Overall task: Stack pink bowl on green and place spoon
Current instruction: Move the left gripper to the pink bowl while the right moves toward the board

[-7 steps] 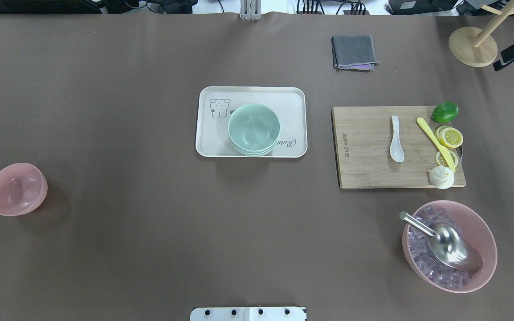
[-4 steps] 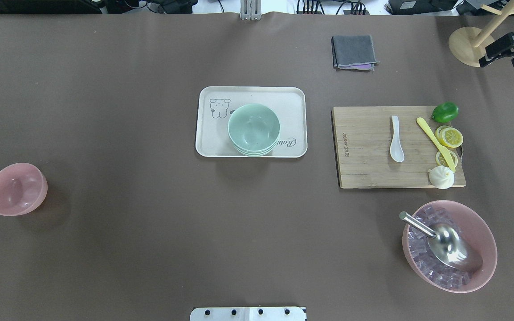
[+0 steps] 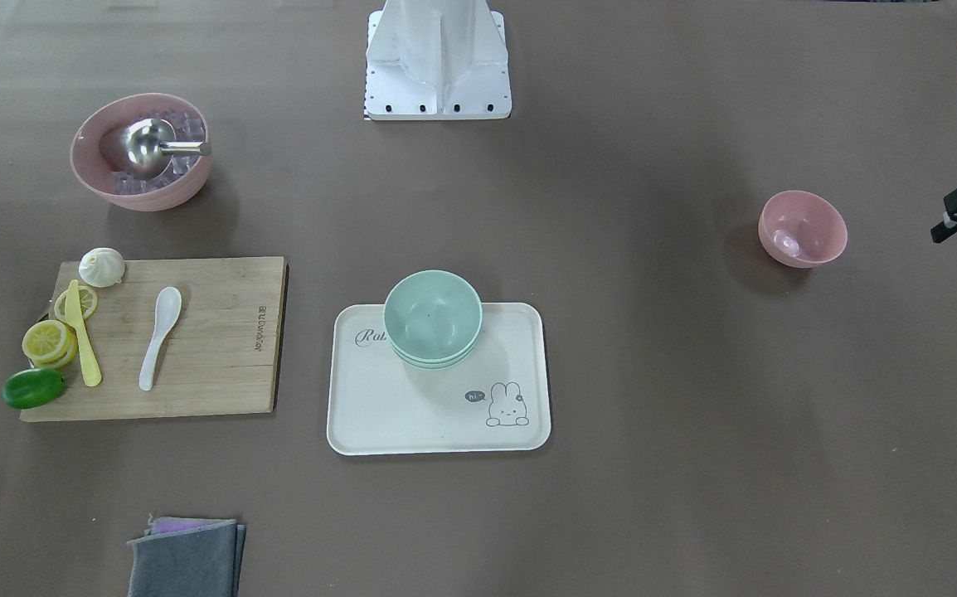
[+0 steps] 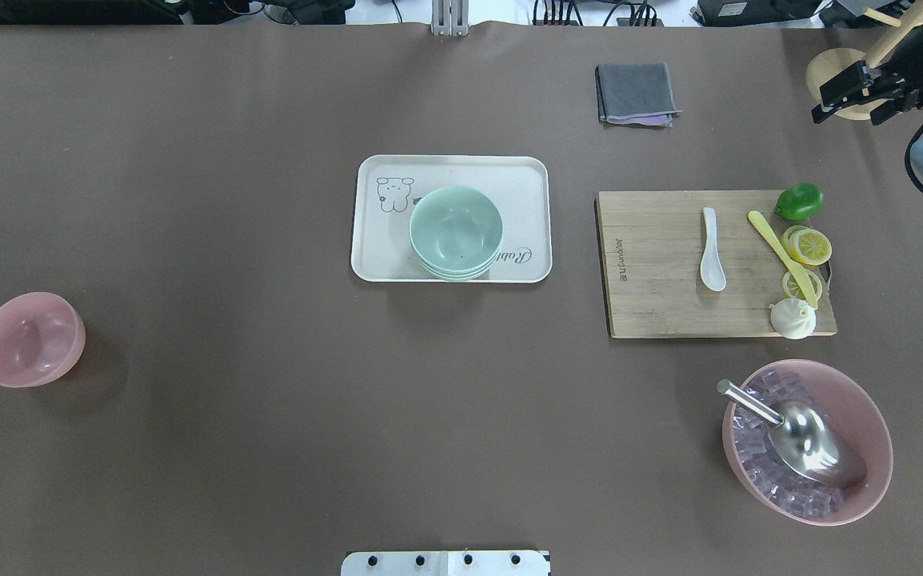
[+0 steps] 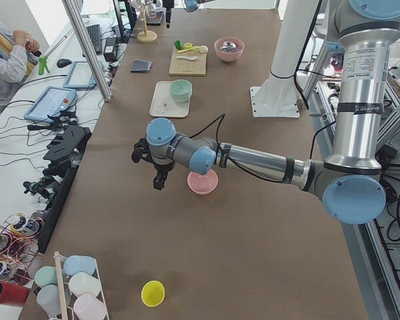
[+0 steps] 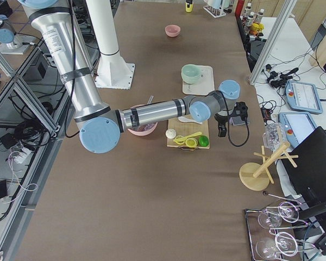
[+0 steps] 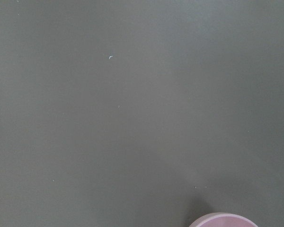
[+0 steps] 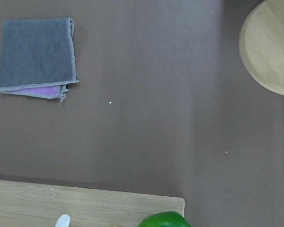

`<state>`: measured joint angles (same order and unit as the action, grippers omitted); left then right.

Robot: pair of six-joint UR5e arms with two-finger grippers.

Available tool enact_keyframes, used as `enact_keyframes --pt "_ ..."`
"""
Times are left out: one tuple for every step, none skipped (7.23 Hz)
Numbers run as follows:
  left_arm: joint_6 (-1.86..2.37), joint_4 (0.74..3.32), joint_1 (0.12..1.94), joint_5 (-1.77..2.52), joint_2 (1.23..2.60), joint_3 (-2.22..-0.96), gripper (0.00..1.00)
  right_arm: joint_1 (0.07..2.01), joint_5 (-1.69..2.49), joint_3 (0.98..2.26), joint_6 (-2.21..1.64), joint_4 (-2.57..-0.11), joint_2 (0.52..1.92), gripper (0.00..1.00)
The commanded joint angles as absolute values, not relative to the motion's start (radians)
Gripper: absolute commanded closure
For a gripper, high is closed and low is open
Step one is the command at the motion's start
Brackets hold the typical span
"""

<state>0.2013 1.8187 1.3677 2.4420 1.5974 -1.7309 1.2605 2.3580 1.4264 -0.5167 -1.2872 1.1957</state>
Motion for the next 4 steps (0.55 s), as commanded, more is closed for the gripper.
enact_keyframes --pt "0.262 1.847 1.353 2.442 1.6 -1.729 0.02 1.247 2.359 1.422 -0.537 -1.289 1.178 0.0" --pt "0.264 1.844 1.341 2.433 1.6 -1.721 0.02 1.247 2.359 1.424 -0.541 -1.289 1.178 0.0" --pt "0.265 1.842 1.333 2.434 1.597 -1.697 0.02 1.244 2.359 1.427 -0.557 -1.289 1.169 0.0" --pt "0.303 1.844 1.287 2.428 1.594 -1.684 0.02 1.226 2.356 1.424 -0.587 -1.287 1.155 0.0"
